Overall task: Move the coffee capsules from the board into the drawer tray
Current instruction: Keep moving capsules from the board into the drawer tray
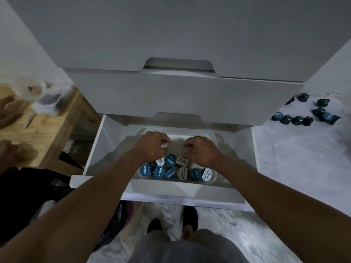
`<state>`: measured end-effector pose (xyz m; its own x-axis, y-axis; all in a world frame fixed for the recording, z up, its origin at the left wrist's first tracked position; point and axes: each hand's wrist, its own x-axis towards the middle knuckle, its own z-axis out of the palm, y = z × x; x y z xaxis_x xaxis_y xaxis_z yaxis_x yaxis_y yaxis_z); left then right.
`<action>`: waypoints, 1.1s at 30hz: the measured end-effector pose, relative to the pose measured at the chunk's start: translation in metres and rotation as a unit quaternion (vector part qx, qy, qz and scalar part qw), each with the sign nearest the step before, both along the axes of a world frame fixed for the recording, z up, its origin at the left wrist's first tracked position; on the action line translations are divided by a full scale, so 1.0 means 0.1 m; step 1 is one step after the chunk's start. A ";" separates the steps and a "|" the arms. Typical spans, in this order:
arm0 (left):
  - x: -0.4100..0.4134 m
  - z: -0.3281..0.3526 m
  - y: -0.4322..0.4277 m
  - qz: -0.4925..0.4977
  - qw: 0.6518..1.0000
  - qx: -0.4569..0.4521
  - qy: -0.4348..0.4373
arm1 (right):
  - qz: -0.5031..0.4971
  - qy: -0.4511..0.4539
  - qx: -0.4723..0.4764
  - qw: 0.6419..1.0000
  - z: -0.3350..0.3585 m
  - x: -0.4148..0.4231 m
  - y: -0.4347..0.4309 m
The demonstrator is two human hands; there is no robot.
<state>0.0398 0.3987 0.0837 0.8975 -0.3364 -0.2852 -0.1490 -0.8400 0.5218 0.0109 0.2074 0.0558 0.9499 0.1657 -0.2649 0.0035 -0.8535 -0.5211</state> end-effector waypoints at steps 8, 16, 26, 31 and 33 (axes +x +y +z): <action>-0.39 0.36 -0.05 -0.006 0.976 0.158 -0.152 | -0.003 -0.097 -0.079 0.992 0.19 -0.11 -0.10; -0.70 0.69 -0.07 -0.051 0.951 0.117 -0.281 | -0.080 -0.203 -0.096 0.971 0.69 -0.68 -0.27; -1.24 1.07 -0.89 -0.169 0.888 0.088 -0.418 | -0.173 -0.259 -0.170 0.935 1.21 -1.64 -0.88; -1.43 1.20 -1.44 -0.211 0.873 0.080 -0.433 | -0.215 -0.255 -0.181 0.925 1.29 -1.91 -1.36; -1.45 1.21 -1.68 -0.219 0.873 0.062 -0.431 | -0.230 -0.248 -0.182 0.923 1.29 -1.98 -1.57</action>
<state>-0.1057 0.2306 0.2044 0.5896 -0.7160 0.3737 -0.7627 -0.6458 -0.0341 -0.1872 0.0502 0.1846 0.9168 -0.3006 0.2630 -0.2425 -0.9421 -0.2315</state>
